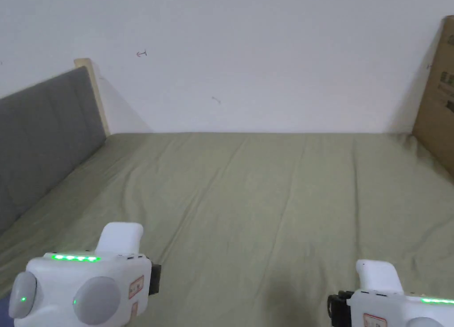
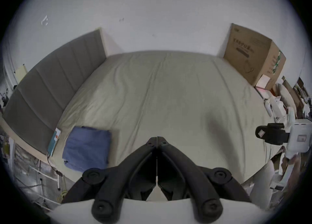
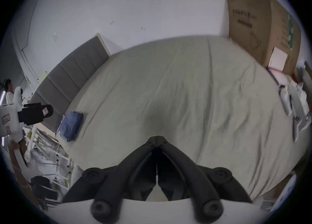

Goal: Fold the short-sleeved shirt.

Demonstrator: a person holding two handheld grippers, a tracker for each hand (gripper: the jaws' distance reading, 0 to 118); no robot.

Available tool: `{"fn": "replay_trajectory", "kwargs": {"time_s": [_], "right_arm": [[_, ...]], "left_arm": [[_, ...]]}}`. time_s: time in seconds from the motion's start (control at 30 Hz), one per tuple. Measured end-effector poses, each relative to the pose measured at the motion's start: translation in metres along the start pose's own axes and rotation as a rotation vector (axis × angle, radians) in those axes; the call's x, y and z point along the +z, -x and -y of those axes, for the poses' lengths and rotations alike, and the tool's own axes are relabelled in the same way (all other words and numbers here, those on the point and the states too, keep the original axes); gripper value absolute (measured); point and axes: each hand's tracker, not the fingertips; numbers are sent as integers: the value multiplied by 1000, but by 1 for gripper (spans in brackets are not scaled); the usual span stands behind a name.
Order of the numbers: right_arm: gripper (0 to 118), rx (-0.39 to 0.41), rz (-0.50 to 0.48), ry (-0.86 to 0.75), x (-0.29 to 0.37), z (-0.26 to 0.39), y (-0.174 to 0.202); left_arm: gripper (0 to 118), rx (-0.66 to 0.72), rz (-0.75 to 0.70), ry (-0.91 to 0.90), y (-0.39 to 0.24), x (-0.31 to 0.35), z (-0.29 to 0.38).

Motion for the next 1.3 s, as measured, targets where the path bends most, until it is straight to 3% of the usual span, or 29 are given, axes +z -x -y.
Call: {"fn": "replay_trajectory", "kwargs": {"time_s": [0.17,0.4,0.67,0.93,1.0,1.03,1.1,1.13,1.17,1.27,1.3], "right_arm": [[0,112,156,-240,39,-24,18],[0,164,302,-557,92,-46,41],[0,205,339,-679,115,-44,57],[0,182,325,-681,115,-44,57],[0,174,313,-677,116,-45,57],[1,178,313,-682,116,-45,57],[12,191,334,-678,114,-46,60],[25,193,336,-678,113,-45,60],[50,190,333,-679,113,-45,59],[111,176,310,-679,112,-45,58],[114,177,308,-679,111,-45,58]], "left_arm": [[0,16,-24,-158,-38,21,-15],[0,-45,-99,-432,-86,62,-24],[0,-52,-161,-563,-109,80,-21],[0,-5,-134,-576,-105,79,-18],[5,-16,-147,-590,-106,79,-16],[14,-16,-144,-598,-106,80,-15],[61,-18,-135,-602,-107,80,-16],[88,-19,-120,-598,-107,79,-16],[117,-16,-97,-592,-106,78,-16],[118,8,-73,-648,-104,83,-13],[118,-1,-54,-634,-103,84,-13]]}}
